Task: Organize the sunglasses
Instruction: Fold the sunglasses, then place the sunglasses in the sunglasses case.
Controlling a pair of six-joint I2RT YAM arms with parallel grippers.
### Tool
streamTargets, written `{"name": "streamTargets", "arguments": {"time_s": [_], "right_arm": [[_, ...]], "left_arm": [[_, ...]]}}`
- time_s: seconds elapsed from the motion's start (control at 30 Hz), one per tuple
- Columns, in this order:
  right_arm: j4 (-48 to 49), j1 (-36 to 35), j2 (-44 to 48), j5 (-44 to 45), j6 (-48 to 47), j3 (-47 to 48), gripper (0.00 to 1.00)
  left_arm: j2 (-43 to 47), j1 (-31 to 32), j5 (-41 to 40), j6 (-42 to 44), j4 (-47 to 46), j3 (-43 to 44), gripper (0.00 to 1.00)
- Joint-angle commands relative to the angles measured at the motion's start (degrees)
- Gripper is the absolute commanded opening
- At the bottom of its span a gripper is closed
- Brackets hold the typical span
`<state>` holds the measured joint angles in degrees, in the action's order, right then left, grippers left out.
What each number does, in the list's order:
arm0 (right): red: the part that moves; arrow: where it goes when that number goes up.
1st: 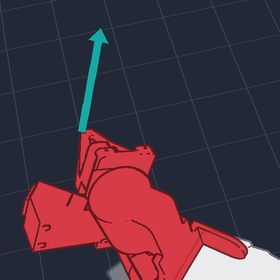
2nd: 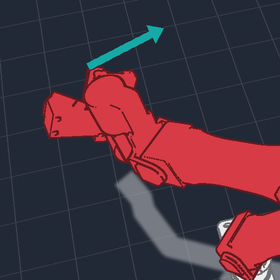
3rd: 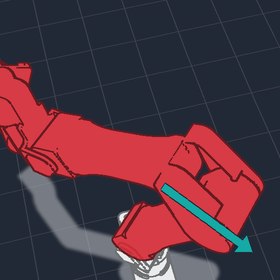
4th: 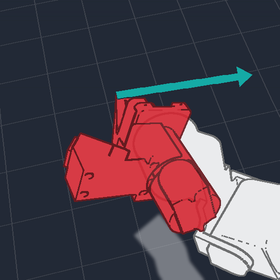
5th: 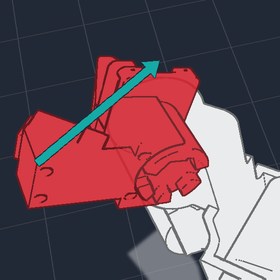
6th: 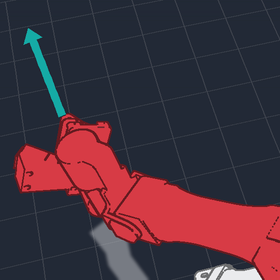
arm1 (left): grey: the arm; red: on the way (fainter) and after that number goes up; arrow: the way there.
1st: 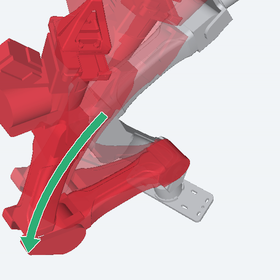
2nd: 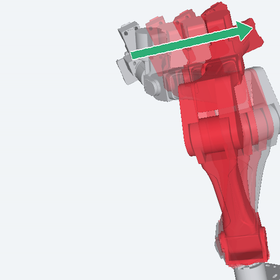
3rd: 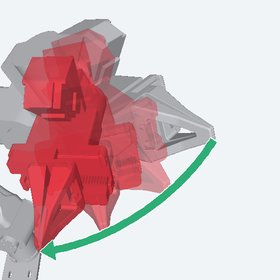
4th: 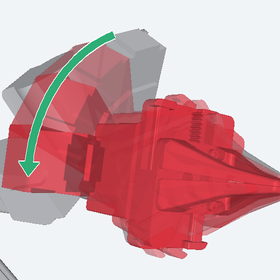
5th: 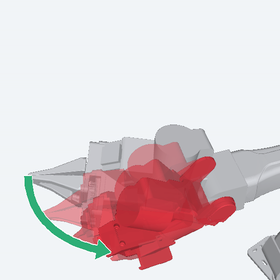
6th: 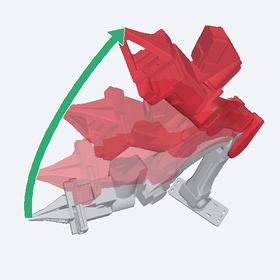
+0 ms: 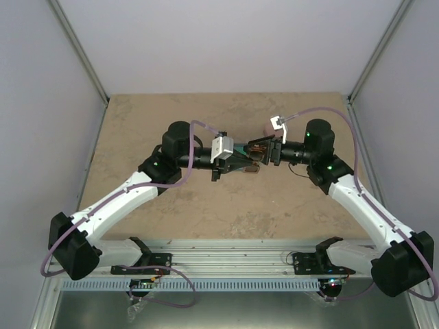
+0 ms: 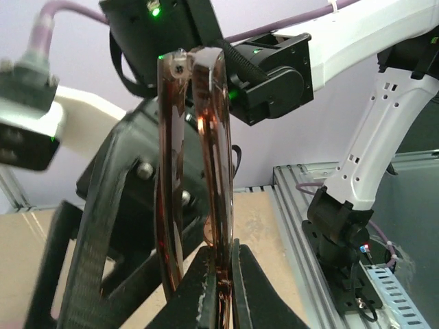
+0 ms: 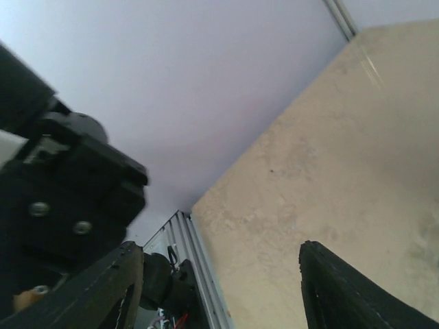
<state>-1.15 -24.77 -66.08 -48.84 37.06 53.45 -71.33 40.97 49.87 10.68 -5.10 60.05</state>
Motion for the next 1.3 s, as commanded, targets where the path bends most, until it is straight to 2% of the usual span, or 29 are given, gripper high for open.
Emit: {"name": "streamTargets", "arguments": {"time_s": [0.0,0.1,0.13,0.2,0.33,0.43,0.7,0.97,1.1,1.27], "right_arm": [[7.6,-1.3,2.6,-8.2,-0.7,-1.9,0.65],[4.1,-1.3,3.1,-5.6,-2.9,-1.6,0.65],[2.2,-1.3,3.3,-1.8,-3.6,-1.1,0.65],[-4.4,-0.8,3.4,8.1,-4.6,0.1,0.66],[-13.2,1.0,4.4,34.7,-1.8,0.4,0.68],[-13.4,3.9,5.1,44.0,1.1,-2.9,0.69],[-13.2,9.0,7.1,45.5,3.5,-12.4,0.69],[-11.9,11.8,8.2,42.7,3.2,-18.3,0.69],[-10.4,12.1,7.9,41.2,3.3,-19.7,0.69],[-8.7,12.3,8.2,39.6,4.0,-21.6,0.69]], "left_arm": [[-0.9,-0.3,-4.3,0.8,2.6,2.8,0.00],[-2.3,-0.3,-5.1,2.0,6.1,4.8,0.00],[-2.6,-0.3,-5.5,2.5,7.5,5.3,0.00],[-3.1,-0.3,-6.6,4.1,10.0,6.1,0.00],[-5.3,-0.2,-12.2,7.4,17.3,9.0,0.00],[-8.6,0.2,-18.2,8.8,23.2,12.8,0.00],[-19.4,2.6,-37.3,14.9,39.0,21.9,0.00],[-32.5,4.5,-46.1,20.6,50.9,31.4,0.00],[-40.4,5.4,-52.9,21.9,55.5,36.4,0.00],[-47.4,5.4,-55.7,24.6,59.9,43.4,0.00]]}}
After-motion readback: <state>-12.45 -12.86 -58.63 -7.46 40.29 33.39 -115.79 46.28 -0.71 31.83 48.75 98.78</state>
